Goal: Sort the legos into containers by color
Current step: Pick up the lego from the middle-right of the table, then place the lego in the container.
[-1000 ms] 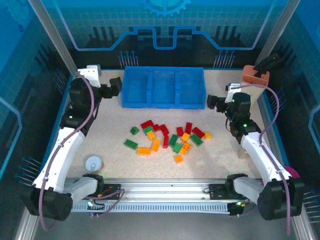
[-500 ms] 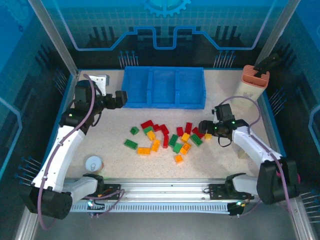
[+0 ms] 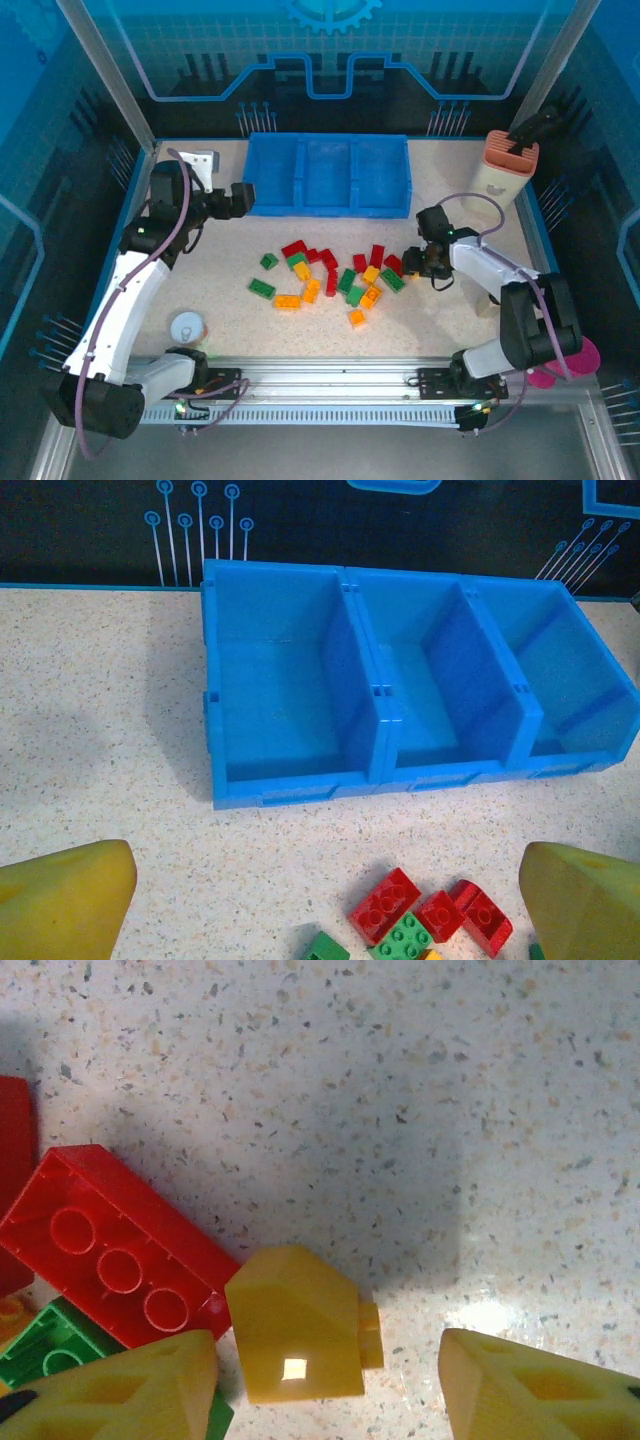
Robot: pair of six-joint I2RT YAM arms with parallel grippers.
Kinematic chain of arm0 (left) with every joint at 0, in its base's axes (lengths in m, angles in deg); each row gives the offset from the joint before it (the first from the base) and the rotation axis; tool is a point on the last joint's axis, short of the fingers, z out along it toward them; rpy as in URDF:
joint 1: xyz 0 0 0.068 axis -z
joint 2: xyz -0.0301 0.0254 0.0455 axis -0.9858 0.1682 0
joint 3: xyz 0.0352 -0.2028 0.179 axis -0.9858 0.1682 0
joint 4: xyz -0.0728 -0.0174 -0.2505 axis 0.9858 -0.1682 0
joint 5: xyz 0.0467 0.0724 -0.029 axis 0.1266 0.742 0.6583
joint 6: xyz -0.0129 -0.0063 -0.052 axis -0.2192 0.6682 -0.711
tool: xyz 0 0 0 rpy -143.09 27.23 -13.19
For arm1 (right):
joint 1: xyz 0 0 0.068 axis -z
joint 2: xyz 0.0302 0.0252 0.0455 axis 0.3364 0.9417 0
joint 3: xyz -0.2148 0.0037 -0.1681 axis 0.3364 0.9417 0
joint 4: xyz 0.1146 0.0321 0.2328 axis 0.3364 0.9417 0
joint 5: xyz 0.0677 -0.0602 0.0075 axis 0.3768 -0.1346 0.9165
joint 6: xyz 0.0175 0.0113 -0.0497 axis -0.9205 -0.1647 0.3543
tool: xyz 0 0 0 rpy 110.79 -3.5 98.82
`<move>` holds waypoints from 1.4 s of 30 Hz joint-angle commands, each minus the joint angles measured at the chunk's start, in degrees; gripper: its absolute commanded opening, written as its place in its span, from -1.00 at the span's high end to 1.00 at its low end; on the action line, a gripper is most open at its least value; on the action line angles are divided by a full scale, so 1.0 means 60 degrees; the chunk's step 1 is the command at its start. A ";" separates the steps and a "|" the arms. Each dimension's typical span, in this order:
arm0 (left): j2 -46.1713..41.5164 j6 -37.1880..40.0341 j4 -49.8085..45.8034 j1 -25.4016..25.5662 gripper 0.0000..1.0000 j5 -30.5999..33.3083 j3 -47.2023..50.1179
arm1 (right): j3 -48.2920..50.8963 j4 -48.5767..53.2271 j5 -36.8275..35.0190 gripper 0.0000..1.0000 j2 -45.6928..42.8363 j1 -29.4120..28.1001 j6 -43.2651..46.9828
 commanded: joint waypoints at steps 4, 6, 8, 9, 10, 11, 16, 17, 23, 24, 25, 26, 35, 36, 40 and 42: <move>-0.0049 0.0207 -0.0117 0.0070 -0.99 -0.0030 0.0096 | -0.0414 0.0422 -0.0287 0.02 0.0511 -0.0117 0.0045; -0.0040 0.0224 -0.0104 0.0085 -0.98 -0.0015 0.0079 | -0.0414 0.0470 -0.0324 0.05 0.0595 -0.0116 0.0050; -0.0042 0.0239 -0.0103 0.0085 -0.99 0.0007 0.0080 | -0.0611 0.0536 -0.0370 0.08 0.0654 -0.0113 0.0041; -0.0039 0.0260 -0.0091 0.0085 -0.98 0.0022 0.0087 | -0.0704 0.0569 -0.0382 0.10 0.0696 -0.0105 0.0063; -0.0044 0.0253 -0.0089 0.0085 -0.98 0.0029 0.0087 | -0.0732 0.0598 -0.0382 0.12 0.0730 -0.0105 0.0080; -0.0051 0.0258 -0.0075 0.0085 -0.99 0.0036 0.0094 | -0.0758 0.0640 -0.0382 0.15 0.0774 -0.0107 0.0080; -0.0064 0.0301 -0.0090 0.0091 -0.99 0.0073 0.0094 | -0.0912 0.0929 -0.0448 0.34 0.0873 -0.0098 0.0204; -0.0069 0.0312 -0.0088 0.0085 -0.98 0.0095 0.0108 | -0.0926 0.0986 -0.0510 0.36 0.0804 -0.0080 0.0232; -0.0117 0.0326 -0.0030 0.0085 -0.99 0.0082 0.0152 | -0.1383 0.1562 -0.0616 0.42 0.0042 0.0056 0.0576; -0.0112 0.0326 -0.0030 0.0085 -0.99 0.0116 0.0149 | -0.1564 0.1671 -0.0594 0.42 -0.0097 0.0043 0.0648; -0.0126 0.0326 -0.0038 0.0085 -0.99 0.0119 0.0138 | -0.1738 0.1795 -0.0580 0.42 -0.0180 0.0041 0.0705; -0.0127 0.0342 -0.0045 0.0085 -0.99 0.0118 0.0128 | -0.1965 0.1933 -0.0562 0.42 -0.0267 0.0030 0.0760; -0.0155 0.0451 -0.0070 0.0086 -0.99 0.0192 0.0094 | -0.4691 0.1829 -0.0415 0.44 0.0626 -0.0328 0.1431; -0.0156 0.0465 -0.0088 0.0089 -0.99 0.0216 0.0082 | -0.5050 0.1766 -0.0428 0.44 0.0875 -0.0364 0.1493; -0.0148 0.0488 -0.0034 0.0085 -0.99 0.0318 0.0123 | -0.6555 0.1400 -0.0340 0.44 0.2113 -0.0484 0.1685; -0.0105 0.0451 0.0010 0.0087 -0.99 0.0268 0.0138 | -0.7169 0.1203 -0.0257 0.44 0.2828 -0.0515 0.1752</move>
